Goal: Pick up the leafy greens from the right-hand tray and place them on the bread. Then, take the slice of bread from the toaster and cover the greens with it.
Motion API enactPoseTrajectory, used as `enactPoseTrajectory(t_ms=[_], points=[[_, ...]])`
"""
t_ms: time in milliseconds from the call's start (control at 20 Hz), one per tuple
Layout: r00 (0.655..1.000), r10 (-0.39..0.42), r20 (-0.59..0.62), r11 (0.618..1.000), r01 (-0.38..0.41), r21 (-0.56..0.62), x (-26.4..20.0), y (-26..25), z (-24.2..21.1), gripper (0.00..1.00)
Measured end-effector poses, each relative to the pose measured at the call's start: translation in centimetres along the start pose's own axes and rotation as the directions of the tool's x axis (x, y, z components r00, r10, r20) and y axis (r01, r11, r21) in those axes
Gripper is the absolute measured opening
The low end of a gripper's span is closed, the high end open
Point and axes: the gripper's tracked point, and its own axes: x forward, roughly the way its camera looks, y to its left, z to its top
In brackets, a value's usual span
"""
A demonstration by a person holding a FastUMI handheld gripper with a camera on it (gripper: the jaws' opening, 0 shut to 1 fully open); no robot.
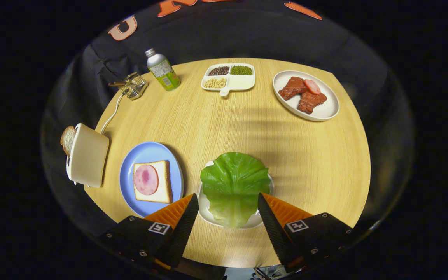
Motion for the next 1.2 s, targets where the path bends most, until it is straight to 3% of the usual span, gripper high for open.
enactPoseTrajectory(t_ms=[550,700,950,1200], points=[[0.982,-0.064,-0.176,0.997,0.055,-0.058,5.2,-1.2,-1.9,0.93],[0.974,-0.043,-0.220,0.999,0.036,-0.038,6.0,-0.8,-2.4,0.84],[0.967,-0.101,-0.233,0.994,0.090,-0.057,6.6,-1.4,-2.4,0.80],[0.959,-0.135,-0.248,0.991,0.131,-0.032,6.7,-1.4,-2.5,0.65]])
